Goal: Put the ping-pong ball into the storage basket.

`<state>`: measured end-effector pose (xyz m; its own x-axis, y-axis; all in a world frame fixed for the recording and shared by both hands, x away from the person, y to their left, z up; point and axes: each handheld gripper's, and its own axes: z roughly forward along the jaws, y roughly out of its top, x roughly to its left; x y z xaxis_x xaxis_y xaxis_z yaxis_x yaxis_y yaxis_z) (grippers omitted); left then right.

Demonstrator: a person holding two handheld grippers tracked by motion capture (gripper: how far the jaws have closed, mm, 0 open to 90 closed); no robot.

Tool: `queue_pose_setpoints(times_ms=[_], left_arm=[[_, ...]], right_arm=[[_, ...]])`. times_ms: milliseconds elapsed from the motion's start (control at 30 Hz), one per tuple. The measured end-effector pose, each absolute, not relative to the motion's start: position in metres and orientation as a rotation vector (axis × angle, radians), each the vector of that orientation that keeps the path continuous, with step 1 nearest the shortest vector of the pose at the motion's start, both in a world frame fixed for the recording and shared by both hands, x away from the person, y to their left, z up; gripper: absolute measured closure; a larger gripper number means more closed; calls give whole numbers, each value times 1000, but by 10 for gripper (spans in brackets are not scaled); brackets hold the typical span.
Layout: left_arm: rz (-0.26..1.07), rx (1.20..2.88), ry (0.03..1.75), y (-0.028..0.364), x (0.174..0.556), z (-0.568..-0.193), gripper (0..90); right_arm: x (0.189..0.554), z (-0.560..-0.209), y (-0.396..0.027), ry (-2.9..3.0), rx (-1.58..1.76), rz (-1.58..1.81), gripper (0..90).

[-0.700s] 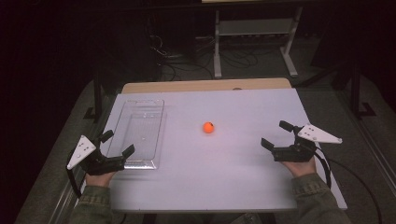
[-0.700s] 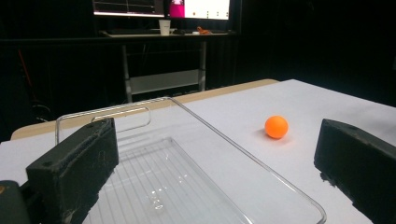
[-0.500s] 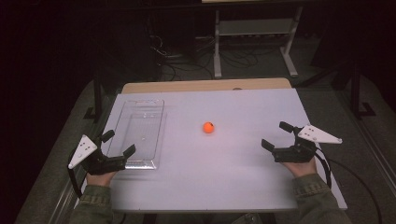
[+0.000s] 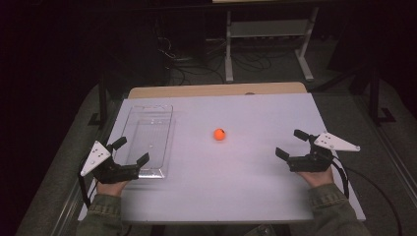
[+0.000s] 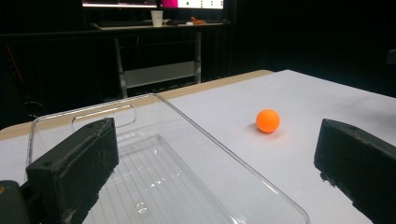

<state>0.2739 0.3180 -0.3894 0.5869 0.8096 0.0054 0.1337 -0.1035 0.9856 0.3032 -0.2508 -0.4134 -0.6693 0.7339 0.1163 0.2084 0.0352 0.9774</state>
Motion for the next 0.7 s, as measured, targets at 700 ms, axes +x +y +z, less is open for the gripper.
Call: queue_pose_setpoints(times_ms=[700], left_arm=[[655, 1713, 761, 307, 284, -365, 0]], right_arm=[[305, -414, -250, 1909, 950, 1673, 0]])
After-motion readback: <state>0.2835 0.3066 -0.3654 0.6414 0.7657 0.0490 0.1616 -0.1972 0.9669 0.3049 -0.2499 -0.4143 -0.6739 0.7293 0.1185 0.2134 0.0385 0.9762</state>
